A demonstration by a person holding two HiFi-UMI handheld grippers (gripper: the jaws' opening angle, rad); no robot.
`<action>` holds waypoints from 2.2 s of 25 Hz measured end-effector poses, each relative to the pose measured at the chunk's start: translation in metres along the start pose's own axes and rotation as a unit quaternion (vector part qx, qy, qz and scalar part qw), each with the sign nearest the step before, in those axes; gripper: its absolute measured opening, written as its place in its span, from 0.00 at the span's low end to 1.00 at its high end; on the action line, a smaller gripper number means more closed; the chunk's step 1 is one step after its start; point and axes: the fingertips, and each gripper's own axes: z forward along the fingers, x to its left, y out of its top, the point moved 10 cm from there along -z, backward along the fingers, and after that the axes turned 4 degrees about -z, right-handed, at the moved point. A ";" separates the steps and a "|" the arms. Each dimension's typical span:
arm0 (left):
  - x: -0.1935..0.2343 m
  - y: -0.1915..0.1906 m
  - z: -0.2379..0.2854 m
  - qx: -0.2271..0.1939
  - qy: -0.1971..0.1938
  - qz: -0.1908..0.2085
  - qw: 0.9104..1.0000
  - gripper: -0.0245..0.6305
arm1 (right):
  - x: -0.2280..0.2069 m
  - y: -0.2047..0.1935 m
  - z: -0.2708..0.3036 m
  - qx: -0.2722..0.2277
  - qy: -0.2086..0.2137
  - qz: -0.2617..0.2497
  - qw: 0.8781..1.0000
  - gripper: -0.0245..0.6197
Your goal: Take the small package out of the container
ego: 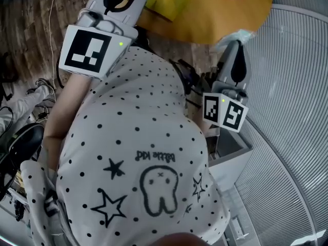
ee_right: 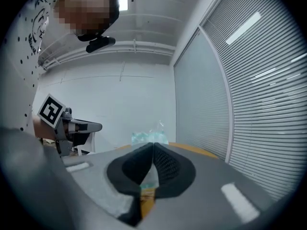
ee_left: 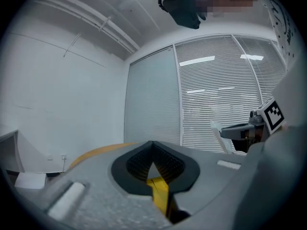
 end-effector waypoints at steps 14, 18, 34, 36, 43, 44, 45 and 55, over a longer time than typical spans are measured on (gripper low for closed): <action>-0.006 -0.004 0.003 0.011 -0.031 0.004 0.999 0.04 | -0.004 -0.018 -0.026 0.021 -0.013 0.015 1.000 0.04; -0.007 -0.004 0.003 0.011 -0.041 0.008 0.999 0.04 | -0.005 -0.019 -0.030 0.020 -0.011 0.013 1.000 0.04; -0.004 -0.003 0.001 0.008 -0.034 0.007 0.999 0.04 | -0.008 -0.026 -0.035 0.033 -0.020 0.018 0.999 0.04; -0.004 -0.003 0.000 0.008 -0.034 0.005 0.999 0.04 | -0.010 -0.027 -0.036 0.033 -0.022 0.022 0.999 0.04; -0.004 -0.003 0.002 0.007 -0.033 -0.003 0.999 0.04 | -0.011 -0.028 -0.035 0.032 -0.025 0.032 0.999 0.04; -0.004 -0.003 0.002 0.008 -0.032 -0.004 0.999 0.04 | -0.011 -0.028 -0.035 0.032 -0.026 0.032 0.999 0.04; -0.004 -0.004 0.002 0.010 -0.032 -0.005 0.999 0.04 | -0.011 -0.028 -0.035 0.032 -0.027 0.032 0.999 0.04; -0.004 -0.003 0.003 0.009 -0.036 -0.006 0.999 0.04 | -0.014 -0.029 -0.037 0.032 -0.036 0.034 0.998 0.04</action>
